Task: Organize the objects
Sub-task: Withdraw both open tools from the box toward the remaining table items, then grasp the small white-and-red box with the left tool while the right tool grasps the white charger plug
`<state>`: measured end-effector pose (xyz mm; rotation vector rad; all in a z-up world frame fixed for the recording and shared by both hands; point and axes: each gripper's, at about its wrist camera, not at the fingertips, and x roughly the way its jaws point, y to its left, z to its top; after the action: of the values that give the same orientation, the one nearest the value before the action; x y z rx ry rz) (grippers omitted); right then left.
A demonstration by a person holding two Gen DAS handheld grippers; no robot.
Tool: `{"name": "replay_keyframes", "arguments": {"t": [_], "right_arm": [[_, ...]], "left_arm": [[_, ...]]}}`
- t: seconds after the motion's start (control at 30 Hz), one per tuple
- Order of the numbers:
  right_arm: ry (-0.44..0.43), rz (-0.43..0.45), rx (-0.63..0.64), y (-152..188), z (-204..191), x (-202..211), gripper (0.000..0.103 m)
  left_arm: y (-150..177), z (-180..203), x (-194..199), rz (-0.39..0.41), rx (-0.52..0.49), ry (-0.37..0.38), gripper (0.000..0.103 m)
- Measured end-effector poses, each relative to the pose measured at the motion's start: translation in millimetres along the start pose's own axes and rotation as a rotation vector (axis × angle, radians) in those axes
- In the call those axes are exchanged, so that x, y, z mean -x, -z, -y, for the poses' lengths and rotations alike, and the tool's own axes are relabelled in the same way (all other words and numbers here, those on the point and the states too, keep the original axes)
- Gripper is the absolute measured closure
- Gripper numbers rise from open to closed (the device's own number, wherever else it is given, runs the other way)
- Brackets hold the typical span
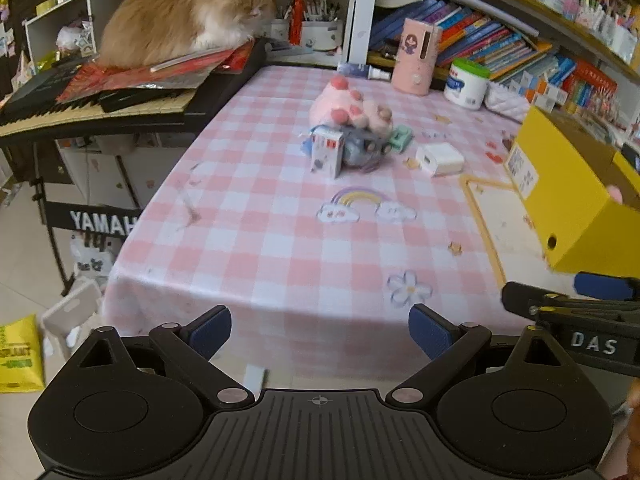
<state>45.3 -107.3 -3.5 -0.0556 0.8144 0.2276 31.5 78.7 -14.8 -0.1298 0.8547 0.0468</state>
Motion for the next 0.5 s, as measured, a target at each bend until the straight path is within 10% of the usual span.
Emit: {"name": "replay_keyframes", "arguments": {"t": [0.5], "right_arm": [[-0.007,-0.001,0.056,-70,21,-72,0.022]], "left_arm": [[-60,6,-66,-0.004,0.079,0.015,0.006]]}}
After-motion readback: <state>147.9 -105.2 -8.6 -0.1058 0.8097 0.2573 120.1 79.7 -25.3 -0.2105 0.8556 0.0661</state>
